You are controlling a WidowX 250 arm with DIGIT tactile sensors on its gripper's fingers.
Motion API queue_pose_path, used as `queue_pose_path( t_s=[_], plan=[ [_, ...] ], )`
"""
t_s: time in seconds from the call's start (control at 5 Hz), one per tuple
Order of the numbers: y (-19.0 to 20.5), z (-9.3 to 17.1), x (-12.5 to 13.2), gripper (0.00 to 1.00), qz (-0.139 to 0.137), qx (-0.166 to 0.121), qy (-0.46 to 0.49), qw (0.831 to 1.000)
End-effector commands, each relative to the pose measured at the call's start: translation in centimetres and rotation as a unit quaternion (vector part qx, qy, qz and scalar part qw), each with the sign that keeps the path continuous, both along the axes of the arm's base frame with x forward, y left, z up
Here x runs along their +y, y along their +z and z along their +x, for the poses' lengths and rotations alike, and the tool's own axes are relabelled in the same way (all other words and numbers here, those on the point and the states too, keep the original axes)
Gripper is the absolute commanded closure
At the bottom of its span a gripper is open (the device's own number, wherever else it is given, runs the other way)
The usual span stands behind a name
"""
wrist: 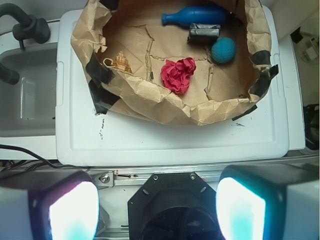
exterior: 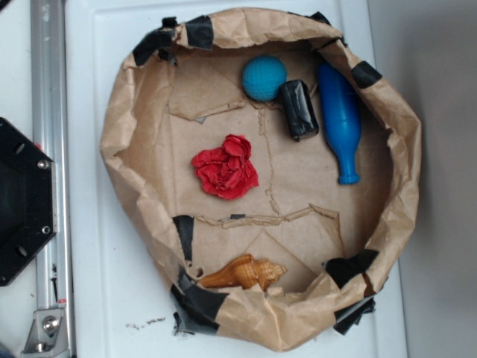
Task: Grab the red paper.
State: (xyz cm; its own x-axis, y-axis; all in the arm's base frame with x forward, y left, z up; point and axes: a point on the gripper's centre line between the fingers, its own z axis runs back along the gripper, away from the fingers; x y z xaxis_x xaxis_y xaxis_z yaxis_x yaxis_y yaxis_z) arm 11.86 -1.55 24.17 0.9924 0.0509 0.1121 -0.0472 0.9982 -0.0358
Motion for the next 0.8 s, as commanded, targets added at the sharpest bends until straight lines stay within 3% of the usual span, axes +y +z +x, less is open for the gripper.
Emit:
queue_pose_path(
  t_s=[0.0, 0.2, 0.4, 0.6],
  plan=[
    [0.0, 0.0, 0.0, 0.0, 0.0, 0.0, 0.0, 1.0],
    [-4.5, 5.0, 1.8, 0.0, -0.003, -0.033, -0.011, 0.999],
    [-7.7, 10.1, 3.5, 0.0, 0.006, -0.04, -0.017, 0.999],
    [-12.5, 13.2, 6.2, 0.0, 0.003, -0.02, -0.012, 1.0]
  ],
)
